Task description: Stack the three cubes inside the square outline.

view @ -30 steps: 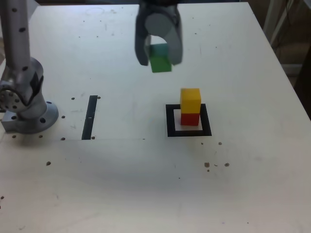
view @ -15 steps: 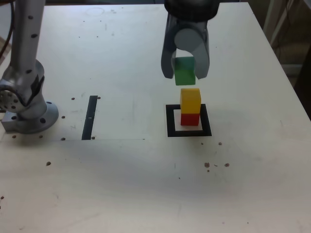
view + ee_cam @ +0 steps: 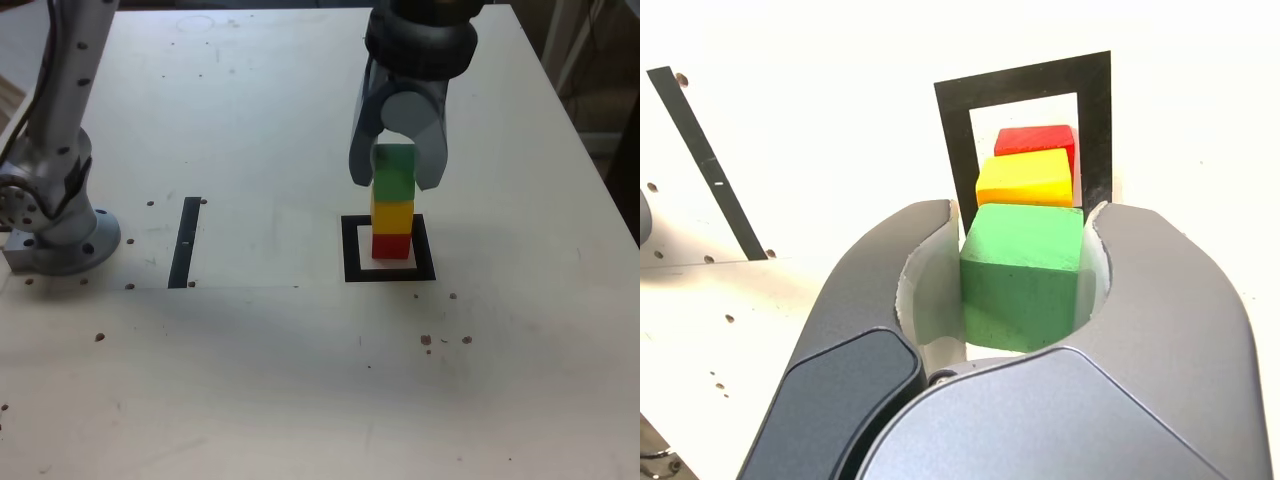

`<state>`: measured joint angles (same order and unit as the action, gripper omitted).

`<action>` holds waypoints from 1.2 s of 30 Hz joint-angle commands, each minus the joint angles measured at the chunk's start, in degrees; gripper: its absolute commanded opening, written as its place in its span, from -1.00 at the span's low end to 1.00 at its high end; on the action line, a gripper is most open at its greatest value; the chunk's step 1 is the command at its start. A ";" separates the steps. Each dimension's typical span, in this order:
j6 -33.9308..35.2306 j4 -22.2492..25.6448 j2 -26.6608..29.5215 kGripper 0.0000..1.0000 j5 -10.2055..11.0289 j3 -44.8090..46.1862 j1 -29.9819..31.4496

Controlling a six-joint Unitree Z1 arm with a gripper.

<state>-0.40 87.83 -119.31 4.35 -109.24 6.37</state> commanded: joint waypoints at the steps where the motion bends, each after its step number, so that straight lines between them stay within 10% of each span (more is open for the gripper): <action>1: -0.40 0.18 -0.61 -0.70 -0.17 -0.39 -0.01; 17: -1.53 0.68 -0.58 -0.24 -0.82 -0.87 -0.55; 36: -1.62 1.39 -1.34 -0.21 -1.17 -0.19 -0.75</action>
<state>-1.91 89.01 -120.17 3.20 -109.64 5.73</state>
